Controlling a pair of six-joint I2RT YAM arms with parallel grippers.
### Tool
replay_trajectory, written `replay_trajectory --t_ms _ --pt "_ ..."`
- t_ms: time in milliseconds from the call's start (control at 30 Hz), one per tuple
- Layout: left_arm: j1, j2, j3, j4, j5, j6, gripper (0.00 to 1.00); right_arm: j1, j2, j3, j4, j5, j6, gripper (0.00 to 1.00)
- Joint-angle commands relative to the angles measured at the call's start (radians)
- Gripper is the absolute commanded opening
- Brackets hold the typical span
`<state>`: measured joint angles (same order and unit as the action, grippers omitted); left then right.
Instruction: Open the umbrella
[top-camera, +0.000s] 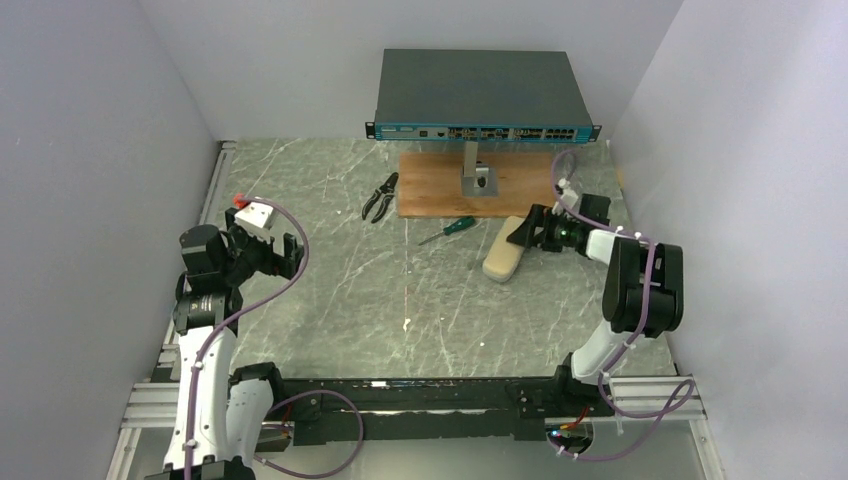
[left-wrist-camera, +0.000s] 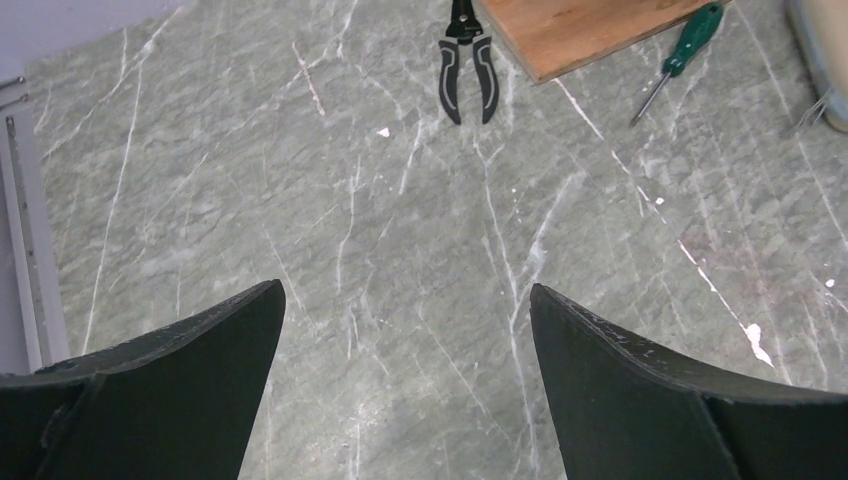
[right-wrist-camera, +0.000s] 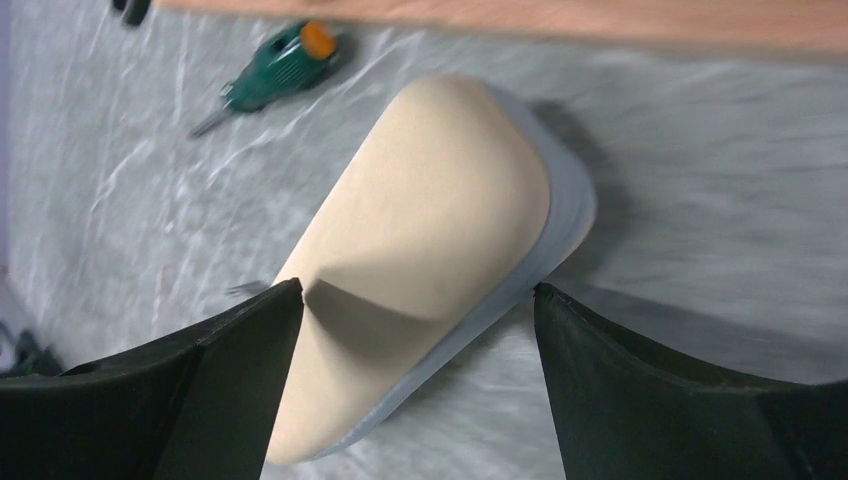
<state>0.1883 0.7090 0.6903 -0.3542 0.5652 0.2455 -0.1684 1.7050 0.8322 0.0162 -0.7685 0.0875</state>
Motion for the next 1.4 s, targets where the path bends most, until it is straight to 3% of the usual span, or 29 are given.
replay_trajectory --t_ms 0,400,633,800,867,967,1233,1367 --pt "-0.003 -0.032 0.002 0.041 0.073 0.004 0.99 0.081 -0.082 -0.049 -0.012 -0.102 -0.014 0.85" --pt "-0.003 -0.023 0.038 -0.062 0.302 0.075 0.99 0.432 -0.153 -0.063 -0.040 -0.050 -0.020 0.82" --pt "-0.034 -0.134 -0.060 0.040 0.387 0.009 0.99 0.441 -0.258 -0.083 -0.068 0.068 -0.047 0.83" --pt "-0.113 -0.095 -0.092 0.044 0.380 0.091 0.99 0.442 -0.207 -0.044 -0.086 0.085 0.005 0.78" --pt "-0.170 -0.055 -0.075 0.018 0.382 0.134 1.00 0.443 -0.175 -0.040 -0.081 0.077 0.024 0.78" --pt "-0.314 0.007 -0.052 -0.014 0.348 0.197 0.89 0.442 -0.149 -0.050 -0.039 0.033 0.058 0.77" --pt "-0.803 0.328 0.064 -0.054 0.051 0.356 0.62 0.445 -0.139 -0.114 0.015 -0.079 0.063 0.73" --pt "-0.928 0.465 0.102 -0.057 0.076 0.409 0.53 0.432 -0.235 -0.116 -0.048 -0.059 -0.018 0.73"
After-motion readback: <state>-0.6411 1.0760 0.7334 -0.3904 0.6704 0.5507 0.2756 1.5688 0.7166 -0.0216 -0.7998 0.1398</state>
